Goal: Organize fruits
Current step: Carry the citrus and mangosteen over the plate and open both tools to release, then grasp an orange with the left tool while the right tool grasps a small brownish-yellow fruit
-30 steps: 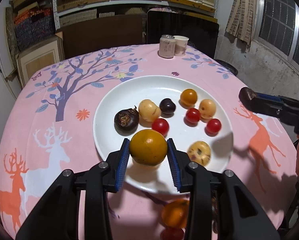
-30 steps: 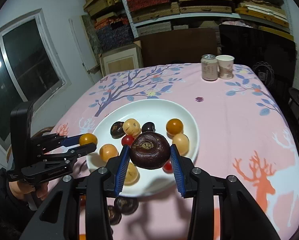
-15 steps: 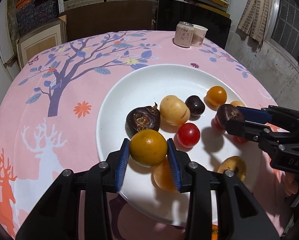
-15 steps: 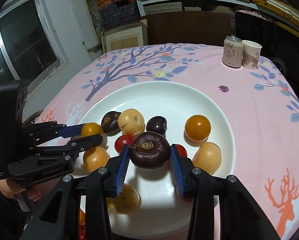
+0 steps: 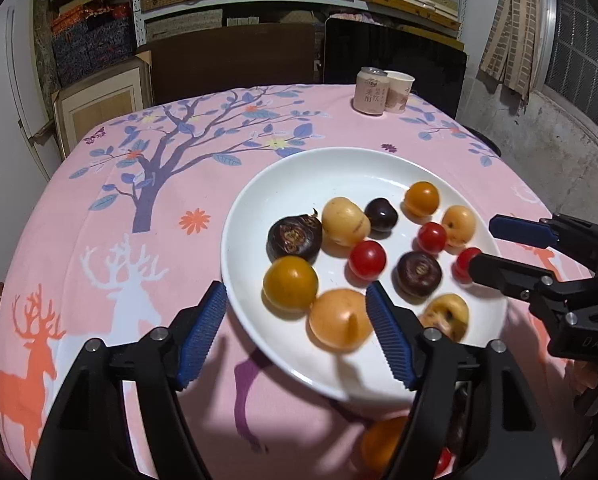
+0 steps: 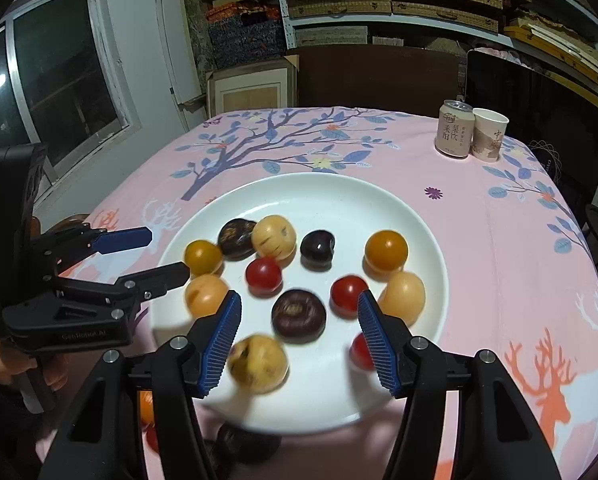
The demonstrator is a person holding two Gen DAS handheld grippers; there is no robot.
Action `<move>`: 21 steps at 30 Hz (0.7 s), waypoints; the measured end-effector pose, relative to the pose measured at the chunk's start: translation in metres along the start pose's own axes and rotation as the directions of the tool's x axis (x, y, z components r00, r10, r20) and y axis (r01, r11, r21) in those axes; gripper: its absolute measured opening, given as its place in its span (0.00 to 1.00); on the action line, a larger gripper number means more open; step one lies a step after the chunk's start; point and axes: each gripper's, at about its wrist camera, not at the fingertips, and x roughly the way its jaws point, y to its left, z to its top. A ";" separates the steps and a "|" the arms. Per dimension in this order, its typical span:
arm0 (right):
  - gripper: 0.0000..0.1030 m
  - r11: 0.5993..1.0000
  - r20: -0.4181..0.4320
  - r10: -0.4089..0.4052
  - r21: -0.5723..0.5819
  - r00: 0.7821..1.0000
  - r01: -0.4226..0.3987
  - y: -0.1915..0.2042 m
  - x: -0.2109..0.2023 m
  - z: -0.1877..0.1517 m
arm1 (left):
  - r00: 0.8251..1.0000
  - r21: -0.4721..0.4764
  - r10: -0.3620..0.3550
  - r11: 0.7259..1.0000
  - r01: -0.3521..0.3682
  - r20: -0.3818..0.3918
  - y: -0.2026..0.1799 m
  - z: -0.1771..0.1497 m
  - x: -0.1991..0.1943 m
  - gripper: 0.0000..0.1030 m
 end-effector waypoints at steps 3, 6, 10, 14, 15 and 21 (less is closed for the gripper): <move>0.59 1.000 0.018 0.011 -0.005 1.000 -0.011 0.008 -0.022 -0.021 | 1.000 -0.015 -0.021 1.000 0.021 0.009 -0.004 -0.017 -0.019 0.71; 0.59 0.999 0.019 0.034 -0.011 0.999 -0.034 0.020 -0.039 -0.049 | 0.999 -0.023 -0.030 0.999 0.031 0.014 -0.007 -0.040 -0.036 0.79; 0.59 0.998 -0.008 0.058 0.009 0.998 -0.058 0.030 -0.054 -0.090 | 0.999 -0.028 -0.039 0.999 0.039 0.002 -0.008 -0.073 -0.052 0.82; 0.53 0.998 -0.025 0.059 0.015 0.998 -0.059 0.034 -0.064 -0.125 | 0.999 -0.045 -0.043 0.998 0.043 -0.006 -0.004 -0.101 -0.065 0.82; 0.53 0.998 -0.029 0.063 0.013 0.998 -0.063 0.035 -0.066 -0.132 | 0.999 -0.047 -0.047 0.998 0.047 -0.010 -0.004 -0.108 -0.068 0.82; 0.47 0.999 -0.026 0.051 -0.002 0.998 -0.051 0.038 -0.074 -0.159 | 0.994 0.040 -0.105 0.994 0.105 -0.008 -0.027 -0.142 -0.094 0.82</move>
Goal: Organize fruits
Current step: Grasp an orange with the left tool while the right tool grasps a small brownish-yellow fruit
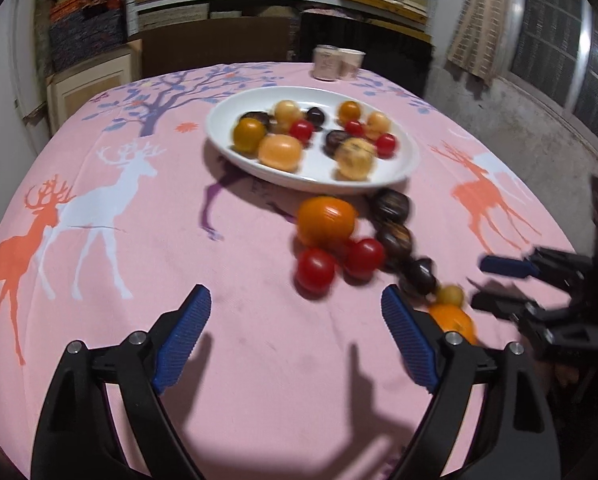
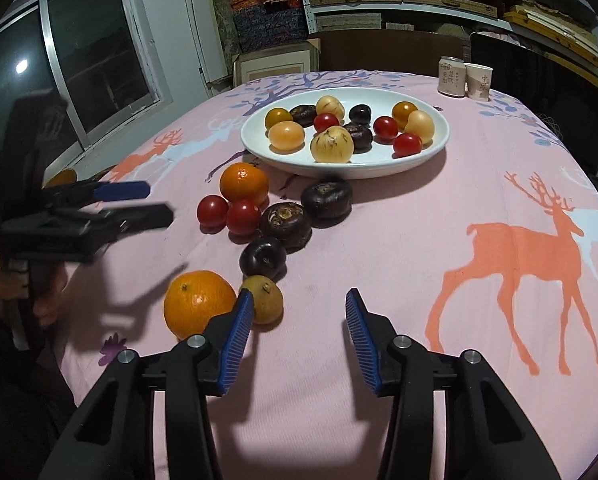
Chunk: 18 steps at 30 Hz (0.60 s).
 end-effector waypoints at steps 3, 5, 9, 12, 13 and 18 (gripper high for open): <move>0.47 0.999 0.015 -0.008 0.053 1.000 0.007 -0.012 0.000 -0.003 | 1.000 0.094 -0.026 0.995 0.024 0.017 -0.028 -0.012 -0.011 0.82; 0.47 0.997 0.019 -0.009 0.077 1.000 0.007 -0.017 0.000 -0.005 | 0.998 0.133 -0.057 0.990 0.055 0.015 -0.044 -0.016 -0.014 0.82; 0.47 0.997 0.030 -0.018 0.079 0.999 0.015 -0.018 -0.001 -0.006 | 0.999 0.194 -0.049 0.980 0.047 0.007 -0.070 -0.020 -0.004 0.82; 0.47 0.996 0.035 -0.019 0.086 0.999 0.016 -0.020 -0.004 -0.007 | 0.999 0.217 -0.041 0.975 0.045 -0.025 -0.079 -0.025 0.013 0.73; 0.47 0.996 0.035 -0.021 0.085 0.999 0.018 -0.021 -0.005 -0.007 | 0.997 0.217 -0.067 0.973 0.074 -0.038 -0.082 -0.026 0.015 0.55; 0.47 0.997 0.033 -0.009 0.074 0.999 0.007 -0.020 -0.007 -0.008 | 0.997 0.235 -0.070 0.969 0.071 -0.015 -0.085 -0.028 0.007 0.44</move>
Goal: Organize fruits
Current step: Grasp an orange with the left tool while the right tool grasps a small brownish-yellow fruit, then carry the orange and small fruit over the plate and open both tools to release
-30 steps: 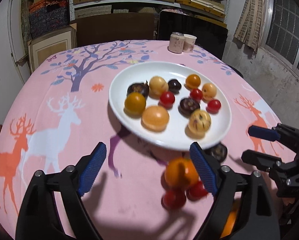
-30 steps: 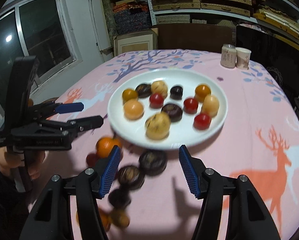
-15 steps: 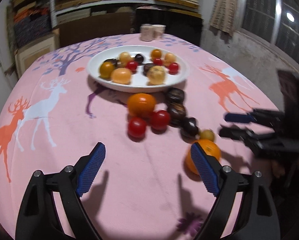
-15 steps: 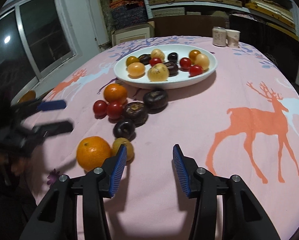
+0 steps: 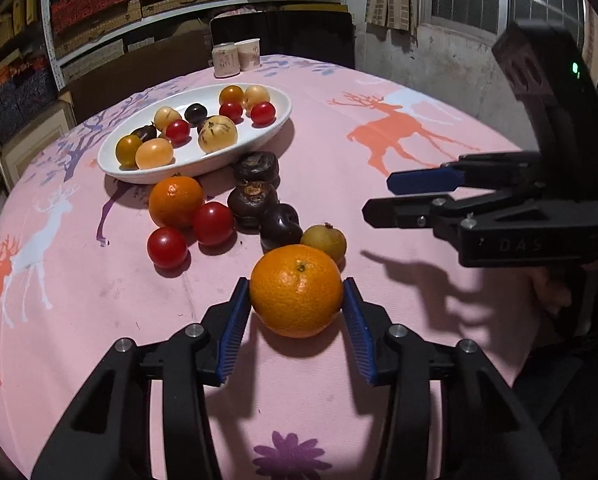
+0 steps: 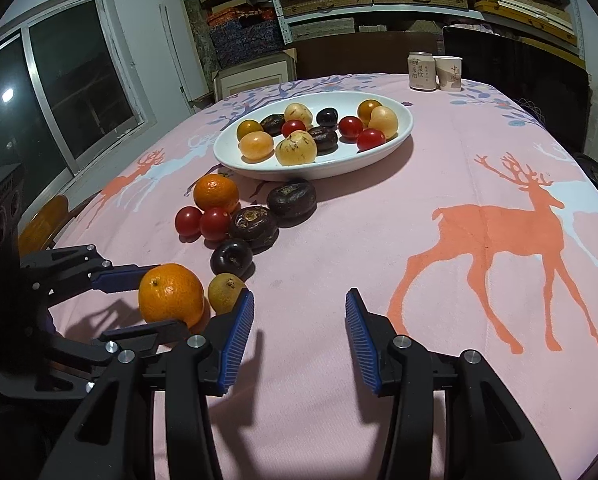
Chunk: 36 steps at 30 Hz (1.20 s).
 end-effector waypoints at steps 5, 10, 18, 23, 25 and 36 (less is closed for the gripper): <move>0.47 0.998 -0.025 0.043 -0.046 0.999 -0.044 0.017 0.006 -0.001 | 0.997 -0.099 0.051 0.994 -0.045 0.054 0.028 0.000 -0.023 0.44; 0.45 0.995 -0.058 0.059 -0.077 0.997 -0.063 0.037 0.021 0.003 | 0.998 -0.149 0.061 0.987 -0.055 0.032 0.046 -0.002 -0.027 0.44; 0.26 0.996 -0.074 0.033 -0.083 0.997 -0.039 0.047 0.030 0.005 | 0.998 -0.143 0.056 0.988 -0.054 0.013 0.043 -0.006 -0.020 0.44; 0.26 0.997 -0.062 0.022 -0.067 0.998 -0.026 0.041 0.022 0.004 | 0.998 -0.153 0.056 0.987 -0.053 0.015 0.045 -0.006 -0.019 0.44; 0.26 0.998 -0.057 0.021 -0.062 0.998 -0.025 0.039 0.019 0.004 | 0.998 -0.153 0.055 0.987 -0.052 0.015 0.045 -0.007 -0.019 0.44; 0.26 0.998 -0.027 0.022 -0.050 0.999 -0.024 0.035 0.005 0.007 | 0.998 -0.154 0.061 0.986 -0.058 0.019 0.044 -0.006 -0.022 0.44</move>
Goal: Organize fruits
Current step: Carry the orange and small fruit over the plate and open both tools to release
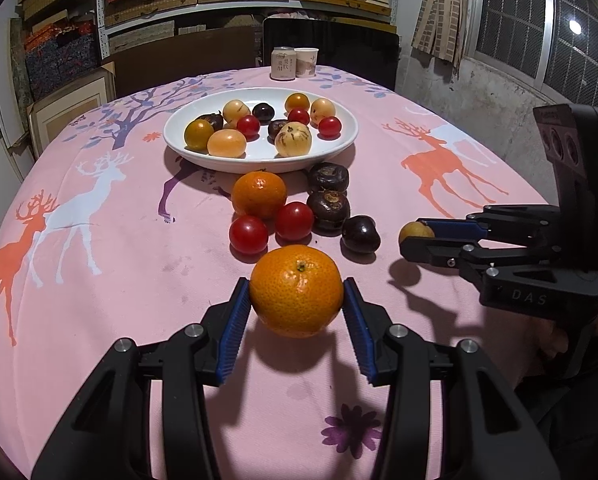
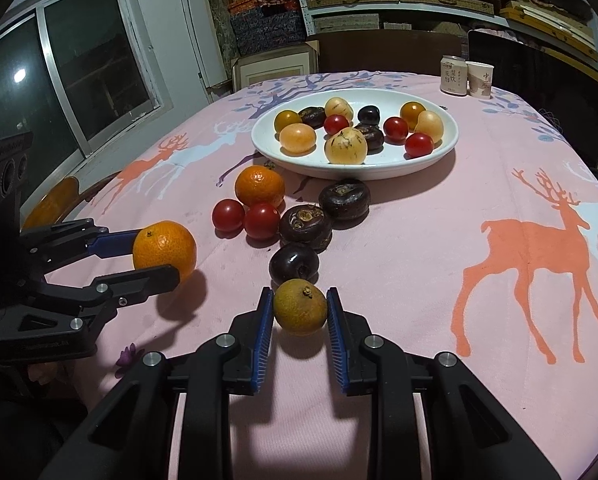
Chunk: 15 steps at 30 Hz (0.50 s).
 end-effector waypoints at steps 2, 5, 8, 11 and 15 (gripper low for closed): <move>0.26 1.000 0.007 -0.002 0.003 1.000 0.002 -0.001 -0.003 0.000 | 1.000 0.000 0.000 1.000 0.000 0.003 0.000 0.000 0.000 0.44; 0.26 1.000 0.018 -0.003 0.010 1.000 0.003 -0.004 -0.008 0.001 | 1.000 0.000 0.001 1.000 -0.001 0.005 -0.001 0.001 -0.002 0.44; 0.26 1.000 0.029 -0.010 0.015 1.000 0.010 -0.008 -0.013 0.003 | 1.000 -0.003 0.001 1.000 -0.001 0.008 0.001 0.003 -0.003 0.44; 0.26 1.000 0.046 -0.025 0.019 0.999 0.024 -0.014 -0.019 0.009 | 1.000 -0.012 0.008 1.000 -0.008 0.022 0.006 0.011 -0.007 0.44; 0.26 0.999 0.075 -0.045 0.035 0.996 0.042 -0.026 -0.028 0.025 | 0.999 -0.023 0.020 1.000 -0.019 0.045 0.016 0.027 -0.011 0.44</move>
